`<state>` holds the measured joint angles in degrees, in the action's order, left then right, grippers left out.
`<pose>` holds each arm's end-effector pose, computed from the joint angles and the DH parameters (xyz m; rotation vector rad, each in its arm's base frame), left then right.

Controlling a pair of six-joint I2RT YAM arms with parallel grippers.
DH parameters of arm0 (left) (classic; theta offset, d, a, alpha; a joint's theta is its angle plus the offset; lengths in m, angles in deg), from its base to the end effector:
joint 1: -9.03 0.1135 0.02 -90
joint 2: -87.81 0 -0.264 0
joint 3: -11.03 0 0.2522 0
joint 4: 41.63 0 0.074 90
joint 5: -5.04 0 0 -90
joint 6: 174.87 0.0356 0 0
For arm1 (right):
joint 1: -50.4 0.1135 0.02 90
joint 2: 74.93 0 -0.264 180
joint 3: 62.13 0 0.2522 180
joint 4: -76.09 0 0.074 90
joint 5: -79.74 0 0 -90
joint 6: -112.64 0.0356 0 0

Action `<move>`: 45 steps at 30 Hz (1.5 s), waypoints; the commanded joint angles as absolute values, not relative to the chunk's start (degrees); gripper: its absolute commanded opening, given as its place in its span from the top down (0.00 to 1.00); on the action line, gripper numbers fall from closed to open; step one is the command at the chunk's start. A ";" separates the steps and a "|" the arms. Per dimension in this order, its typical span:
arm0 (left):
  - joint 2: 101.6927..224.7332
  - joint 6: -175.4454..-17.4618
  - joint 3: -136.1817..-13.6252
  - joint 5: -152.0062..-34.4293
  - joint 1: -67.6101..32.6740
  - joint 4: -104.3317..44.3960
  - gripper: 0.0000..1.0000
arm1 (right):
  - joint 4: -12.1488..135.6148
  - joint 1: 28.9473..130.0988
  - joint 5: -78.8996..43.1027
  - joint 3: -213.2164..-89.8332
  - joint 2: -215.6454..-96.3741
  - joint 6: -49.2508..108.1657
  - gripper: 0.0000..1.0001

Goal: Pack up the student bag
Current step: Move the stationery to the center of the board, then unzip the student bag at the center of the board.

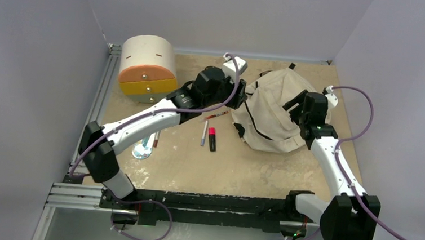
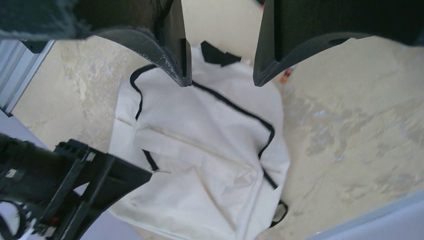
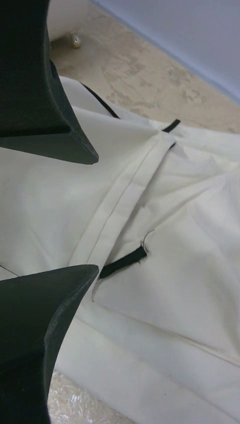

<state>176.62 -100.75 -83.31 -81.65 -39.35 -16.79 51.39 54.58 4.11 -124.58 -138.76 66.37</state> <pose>0.2466 -0.2744 0.3655 0.5125 1.9025 -0.6948 0.2531 0.0096 0.2967 0.8311 1.8430 0.2784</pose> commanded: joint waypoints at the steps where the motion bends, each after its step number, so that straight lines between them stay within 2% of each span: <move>1: 184.65 -95.41 -91.14 -90.56 -39.06 -22.83 0.52 | 56.64 52.08 2.63 -122.44 -139.61 68.77 0.26; 6: 193.14 -94.45 -94.70 -94.89 -39.05 -22.77 0.52 | 59.04 48.37 1.34 -121.51 -141.91 67.97 0.31; 15: 198.95 -99.54 -82.97 -97.47 -39.04 -25.31 0.54 | 62.04 44.03 -0.89 -119.94 -143.18 67.94 0.27; 18: 199.55 -99.46 -83.43 -98.32 -39.05 -24.48 0.54 | 63.23 42.21 -1.63 -119.00 -143.09 68.74 0.27; 22: 200.13 -98.17 -92.87 -96.65 -38.97 -21.19 0.54 | 66.61 37.69 -6.78 -116.56 -143.40 69.79 0.28; 27: 203.30 -100.18 -105.74 -100.59 -38.96 -21.80 0.50 | 68.61 32.98 -14.12 -115.03 -146.04 69.67 0.30; 34: 217.12 -104.79 -123.33 -107.12 -39.13 -17.91 0.45 | 70.20 30.73 -20.45 -111.09 -147.12 70.05 0.34; 45: 226.20 -108.53 -128.72 -110.02 -39.76 -21.39 0.39 | 74.11 30.71 -27.59 -110.81 -151.22 67.69 0.46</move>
